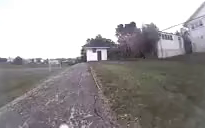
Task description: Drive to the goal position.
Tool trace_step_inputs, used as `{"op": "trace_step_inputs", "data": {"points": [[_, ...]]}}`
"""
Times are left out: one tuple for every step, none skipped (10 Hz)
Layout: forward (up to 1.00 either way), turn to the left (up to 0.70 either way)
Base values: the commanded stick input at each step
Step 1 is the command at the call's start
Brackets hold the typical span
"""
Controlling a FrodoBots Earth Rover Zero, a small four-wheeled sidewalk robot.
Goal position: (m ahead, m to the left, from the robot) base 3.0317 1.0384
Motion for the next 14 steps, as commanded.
{"op": "trace_step_inputs", "data": {"points": [[1.0, 0.0], [1.0, 0.0], [1.0, 0.0], [1.0, 0.0], [1.0, 0.0], [1.0, 0.0], [1.0, 0.0], [1.0, 0.0], [1.0, 0.0], [1.0, 0.0], [1.0, 0.0], [1.0, 0.0], [1.0, 0.0], [1.0, 0.0]]}}
